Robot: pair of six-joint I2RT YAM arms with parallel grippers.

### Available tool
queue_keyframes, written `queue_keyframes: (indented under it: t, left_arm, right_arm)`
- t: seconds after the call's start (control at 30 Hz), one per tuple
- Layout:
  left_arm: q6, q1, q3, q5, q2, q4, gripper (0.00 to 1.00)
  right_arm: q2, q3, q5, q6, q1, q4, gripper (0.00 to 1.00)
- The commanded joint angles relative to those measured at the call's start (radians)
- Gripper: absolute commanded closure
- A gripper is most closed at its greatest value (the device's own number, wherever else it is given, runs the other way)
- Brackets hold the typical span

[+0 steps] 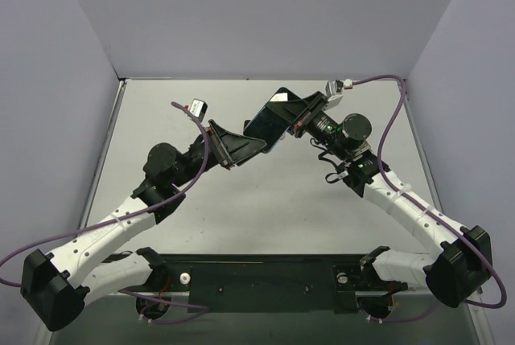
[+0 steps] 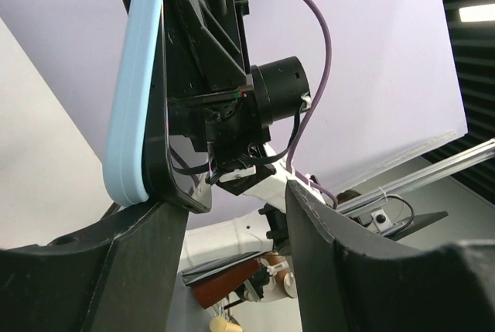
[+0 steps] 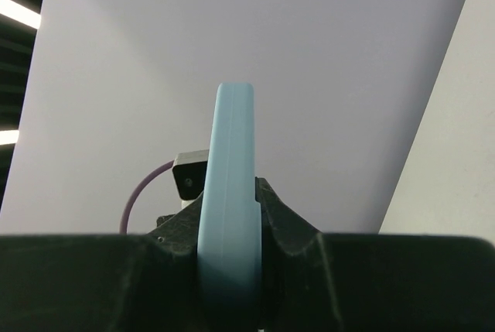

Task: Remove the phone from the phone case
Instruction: Remove the phone case from the phone.

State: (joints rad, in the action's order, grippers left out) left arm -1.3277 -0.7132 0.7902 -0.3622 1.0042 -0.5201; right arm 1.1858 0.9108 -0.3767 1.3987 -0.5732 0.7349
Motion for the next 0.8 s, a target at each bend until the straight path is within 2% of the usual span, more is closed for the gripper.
queue_keyframes:
  t: [0.0, 0.13, 0.2, 0.3, 0.5, 0.6, 0.67, 0.77]
  left_arm:
    - [0.031, 0.055, 0.003, 0.143, 0.007, 0.046, 0.39]
    - [0.084, 0.061, 0.040, 0.169, -0.006, 0.124, 0.41]
    - [0.088, 0.063, 0.046, 0.169, -0.006, 0.121, 0.44]
    - [0.079, 0.063, 0.052, 0.143, 0.008, 0.097, 0.55]
    - [0.036, 0.061, 0.032, 0.126, 0.037, 0.034, 0.63]
    - [-0.013, 0.061, -0.018, 0.157, 0.031, -0.061, 0.65]
    - [-0.050, 0.061, -0.049, 0.178, 0.027, -0.115, 0.71]
    - [-0.079, 0.061, -0.085, 0.207, 0.016, -0.205, 0.86]
  right_arm:
    - [-0.051, 0.045, -0.189, 0.005, -0.045, 0.126, 1.00]
    - [-0.066, 0.078, -0.260, -0.073, -0.050, 0.043, 1.00]
    - [-0.083, 0.105, -0.275, -0.194, -0.057, -0.053, 1.00]
    - [-0.092, 0.141, -0.275, -0.294, -0.068, -0.219, 1.00]
    - [-0.072, 0.160, -0.266, -0.359, -0.120, -0.253, 1.00]
    - [-0.072, 0.166, -0.242, -0.427, -0.143, -0.319, 1.00]
    - [-0.074, 0.169, -0.228, -0.463, -0.155, -0.347, 1.00]
    - [-0.083, 0.151, -0.185, -0.494, -0.162, -0.362, 1.00]
